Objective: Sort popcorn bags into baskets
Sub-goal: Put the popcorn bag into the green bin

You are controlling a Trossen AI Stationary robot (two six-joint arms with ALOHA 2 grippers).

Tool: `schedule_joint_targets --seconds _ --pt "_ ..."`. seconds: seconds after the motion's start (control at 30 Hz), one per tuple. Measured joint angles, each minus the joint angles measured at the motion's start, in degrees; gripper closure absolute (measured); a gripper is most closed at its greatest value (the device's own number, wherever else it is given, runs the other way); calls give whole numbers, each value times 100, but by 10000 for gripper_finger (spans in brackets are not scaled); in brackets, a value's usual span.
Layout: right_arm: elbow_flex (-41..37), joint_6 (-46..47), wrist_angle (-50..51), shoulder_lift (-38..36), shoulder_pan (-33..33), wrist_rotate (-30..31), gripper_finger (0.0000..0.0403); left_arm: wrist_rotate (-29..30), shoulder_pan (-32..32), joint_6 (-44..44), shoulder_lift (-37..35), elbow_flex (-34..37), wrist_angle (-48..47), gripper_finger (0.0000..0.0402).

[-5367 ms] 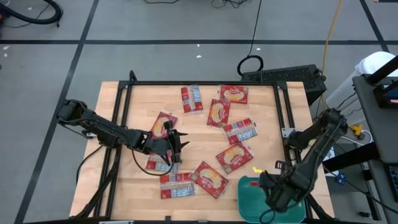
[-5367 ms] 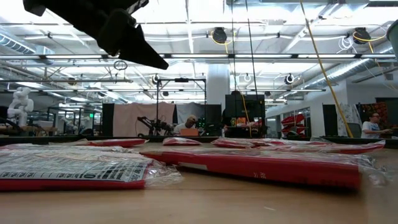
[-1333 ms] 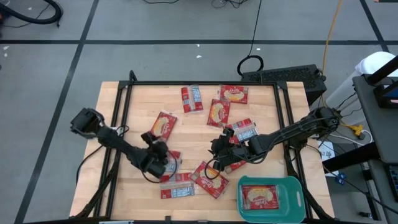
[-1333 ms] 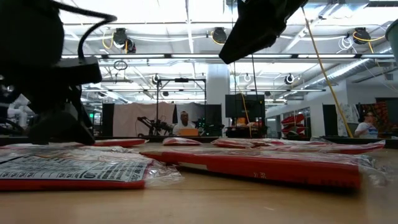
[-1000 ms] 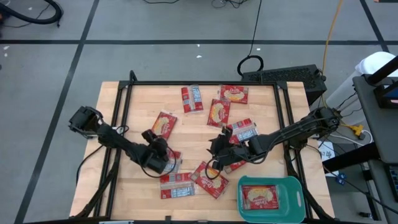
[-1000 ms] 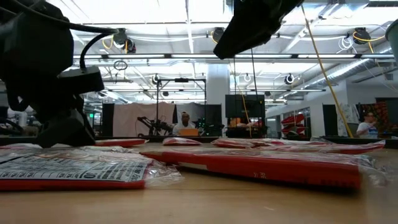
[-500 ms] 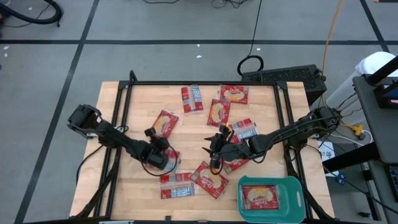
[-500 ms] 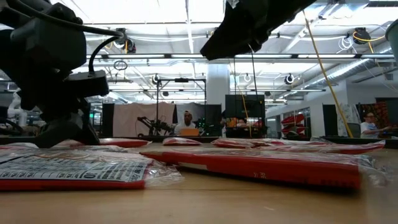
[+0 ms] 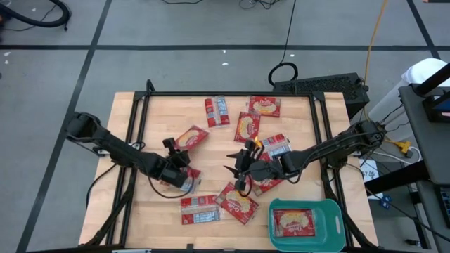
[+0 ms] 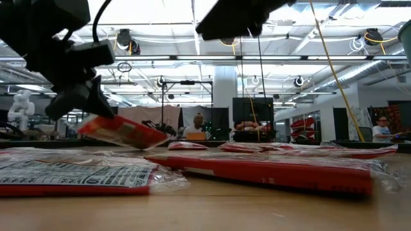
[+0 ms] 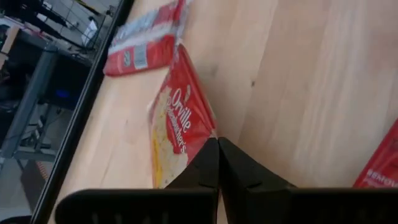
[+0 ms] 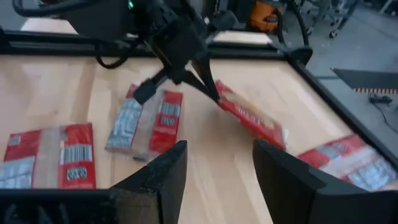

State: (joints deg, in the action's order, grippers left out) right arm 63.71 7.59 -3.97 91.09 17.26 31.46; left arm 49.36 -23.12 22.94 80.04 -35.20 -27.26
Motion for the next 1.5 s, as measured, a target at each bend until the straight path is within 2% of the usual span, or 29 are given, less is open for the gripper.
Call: schedule_joint_targets --seconds 0.33,0.43,0.57,0.63,0.83,1.03,1.13,1.3,1.5 --pt "622 -1069 394 222 -212 14 227 20 -82 -60 -632 -15 54 401" --pt "759 -1384 315 625 -408 -83 227 22 -115 -104 -732 -15 76 401" --pt "1198 -1525 334 1284 -711 -582 227 13 -139 -307 -739 -17 261 401" --pt "1463 -1602 521 1582 -846 -758 227 -21 -139 -373 -739 -19 398 401" --pt "2281 -1745 1406 2330 -1152 -778 227 -37 -135 -654 -739 -22 714 401" --pt "2324 -2007 1469 2379 -1384 -934 216 -42 -121 -768 -739 -26 864 401" --pt "2322 -2191 1494 2387 -1487 -1199 203 -52 -118 -772 -739 -26 975 401" --pt "2311 -2221 1342 2560 -1597 -1394 187 -255 -57 -901 -739 -26 1328 401" --pt "2316 -2361 1097 2708 -1613 -1504 208 -433 35 -978 -739 -26 1504 401"
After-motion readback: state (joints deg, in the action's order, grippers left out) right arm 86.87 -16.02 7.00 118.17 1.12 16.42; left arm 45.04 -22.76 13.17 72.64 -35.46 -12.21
